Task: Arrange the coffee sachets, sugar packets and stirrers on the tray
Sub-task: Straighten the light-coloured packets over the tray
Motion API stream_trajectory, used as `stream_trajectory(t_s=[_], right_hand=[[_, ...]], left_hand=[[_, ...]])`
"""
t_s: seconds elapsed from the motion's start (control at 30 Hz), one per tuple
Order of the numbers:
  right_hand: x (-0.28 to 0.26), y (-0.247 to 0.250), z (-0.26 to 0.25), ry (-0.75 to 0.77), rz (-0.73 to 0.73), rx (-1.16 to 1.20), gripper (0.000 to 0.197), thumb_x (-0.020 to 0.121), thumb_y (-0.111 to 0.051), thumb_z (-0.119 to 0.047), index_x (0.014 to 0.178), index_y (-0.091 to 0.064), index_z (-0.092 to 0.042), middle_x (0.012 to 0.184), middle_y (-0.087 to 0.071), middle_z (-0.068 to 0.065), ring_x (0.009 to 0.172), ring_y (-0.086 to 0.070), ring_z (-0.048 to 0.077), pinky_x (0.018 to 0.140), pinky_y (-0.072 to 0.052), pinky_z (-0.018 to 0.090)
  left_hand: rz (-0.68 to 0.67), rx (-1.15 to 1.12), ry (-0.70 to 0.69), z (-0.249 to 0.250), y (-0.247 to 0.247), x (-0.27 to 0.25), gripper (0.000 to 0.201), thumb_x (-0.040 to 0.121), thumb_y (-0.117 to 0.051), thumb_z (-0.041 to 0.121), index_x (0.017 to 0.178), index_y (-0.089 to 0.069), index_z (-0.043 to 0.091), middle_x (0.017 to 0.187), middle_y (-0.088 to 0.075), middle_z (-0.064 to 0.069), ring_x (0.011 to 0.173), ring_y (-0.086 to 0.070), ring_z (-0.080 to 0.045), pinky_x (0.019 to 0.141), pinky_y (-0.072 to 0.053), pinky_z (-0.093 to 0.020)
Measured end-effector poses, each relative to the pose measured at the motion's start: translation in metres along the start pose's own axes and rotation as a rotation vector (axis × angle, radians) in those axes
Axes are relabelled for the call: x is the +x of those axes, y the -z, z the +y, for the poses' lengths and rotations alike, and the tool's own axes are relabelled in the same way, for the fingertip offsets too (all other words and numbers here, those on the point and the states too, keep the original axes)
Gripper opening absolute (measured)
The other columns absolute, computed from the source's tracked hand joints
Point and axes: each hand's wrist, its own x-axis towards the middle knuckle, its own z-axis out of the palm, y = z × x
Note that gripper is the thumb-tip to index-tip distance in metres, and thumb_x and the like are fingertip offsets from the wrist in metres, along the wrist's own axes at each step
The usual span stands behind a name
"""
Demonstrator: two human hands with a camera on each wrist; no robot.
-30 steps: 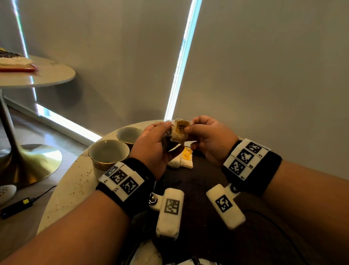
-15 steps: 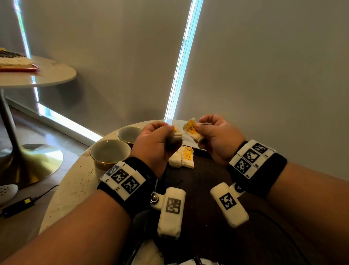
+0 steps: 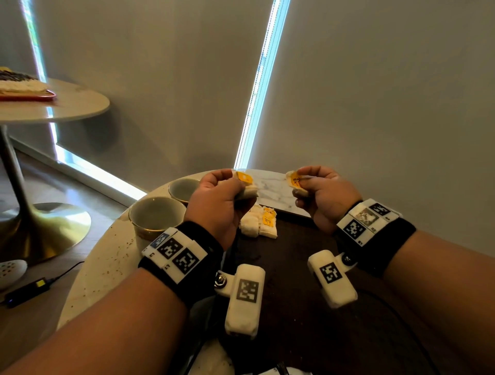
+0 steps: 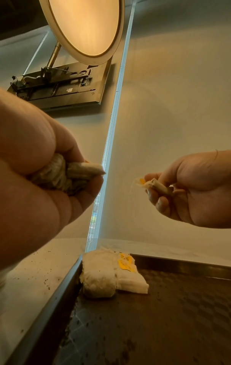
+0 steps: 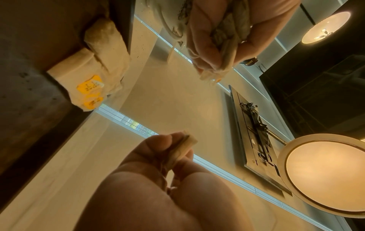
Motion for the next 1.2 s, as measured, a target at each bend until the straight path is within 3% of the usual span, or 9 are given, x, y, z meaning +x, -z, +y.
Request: stream_trajectory(t_s=[0.17,0.27,0.33,0.53,0.67,0.77,0.9,1.1,1.2], right_hand=[[0.002,0.004,0.001,-0.092,-0.029,-0.070,0.025,0.094,-0.050,0.008,0.096,-0.063,-0.013,0.102,-0.064,0.013,0.066,-0.069,0.020,0.051,-0.053,0.029],[0.004,0.001,0.009,-0.163,-0.064,-0.307,0.023,0.091,-0.055,0.007,0.088,-0.064,-0.014,0.097,-0.065,0.010,0.073,-0.064,0.021,0.054,-0.046,0.030],[0.005,-0.001,0.017,-0.218,-0.084,-0.449,0.023,0.089,-0.059,0.007,0.082,-0.066,-0.013,0.092,-0.066,0.010,0.069,-0.060,0.020,0.052,-0.042,0.029],[0.003,-0.007,0.028,-0.389,-0.130,-0.495,0.020,0.089,-0.058,0.013,0.088,-0.064,-0.006,0.090,-0.061,0.014,0.071,-0.061,0.023,0.053,-0.055,0.029],[0.003,-0.012,0.030,-0.422,-0.140,-0.495,0.022,0.087,-0.058,0.016,0.087,-0.063,-0.005,0.092,-0.059,0.015,0.076,-0.062,0.024,0.054,-0.057,0.030],[0.004,-0.013,0.031,-0.431,-0.151,-0.530,0.024,0.086,-0.059,0.018,0.084,-0.061,-0.006,0.080,-0.059,0.012,0.068,-0.060,0.022,0.049,-0.056,0.030],[0.008,-0.011,0.028,-0.371,-0.214,-0.653,0.024,0.084,-0.065,0.014,0.079,-0.063,-0.009,0.079,-0.062,0.007,0.067,-0.061,0.016,0.054,-0.056,0.022],[-0.002,-0.011,0.023,-0.389,-0.196,-0.592,0.019,0.088,-0.059,0.014,0.094,-0.057,-0.004,0.076,-0.063,0.013,0.055,-0.064,0.020,0.041,-0.053,0.025],[-0.009,-0.008,0.015,-0.376,-0.187,-0.547,0.015,0.093,-0.055,0.012,0.091,-0.055,-0.003,0.076,-0.061,0.014,0.055,-0.061,0.020,0.040,-0.053,0.025]], left_hand=[[-0.014,-0.050,-0.016,0.002,-0.001,-0.001,0.021,0.097,-0.055,-0.003,0.113,-0.059,0.009,0.096,-0.067,-0.013,0.071,-0.071,-0.016,0.064,-0.060,-0.029],[-0.020,-0.061,-0.022,0.004,-0.001,-0.002,0.020,0.097,-0.055,-0.003,0.110,-0.059,0.011,0.096,-0.067,-0.013,0.070,-0.071,-0.017,0.065,-0.061,-0.029],[-0.027,-0.065,-0.025,0.004,-0.001,-0.003,0.020,0.097,-0.054,-0.004,0.109,-0.059,0.011,0.095,-0.067,-0.012,0.070,-0.071,-0.017,0.066,-0.061,-0.030],[-0.026,-0.053,-0.016,0.003,-0.001,-0.003,0.019,0.096,-0.055,-0.003,0.109,-0.060,0.011,0.096,-0.067,-0.012,0.071,-0.072,-0.017,0.065,-0.060,-0.030],[-0.020,-0.054,-0.015,0.003,-0.002,-0.003,0.018,0.097,-0.055,-0.003,0.108,-0.059,0.011,0.098,-0.067,-0.013,0.074,-0.071,-0.018,0.063,-0.060,-0.029],[-0.024,-0.046,-0.016,0.003,-0.001,-0.003,0.018,0.097,-0.055,-0.002,0.108,-0.060,0.012,0.098,-0.067,-0.013,0.073,-0.072,-0.018,0.063,-0.059,-0.029],[-0.024,-0.045,-0.015,0.002,-0.001,-0.003,0.018,0.097,-0.054,-0.002,0.108,-0.059,0.012,0.097,-0.067,-0.013,0.072,-0.071,-0.017,0.062,-0.059,-0.029],[-0.026,-0.046,-0.013,0.002,-0.001,-0.003,0.020,0.097,-0.054,-0.003,0.112,-0.059,0.010,0.102,-0.064,-0.015,0.079,-0.068,-0.021,0.062,-0.059,-0.029],[-0.028,-0.049,-0.010,0.002,-0.002,-0.002,0.020,0.097,-0.054,-0.002,0.112,-0.059,0.010,0.103,-0.064,-0.015,0.080,-0.068,-0.021,0.062,-0.059,-0.029]])
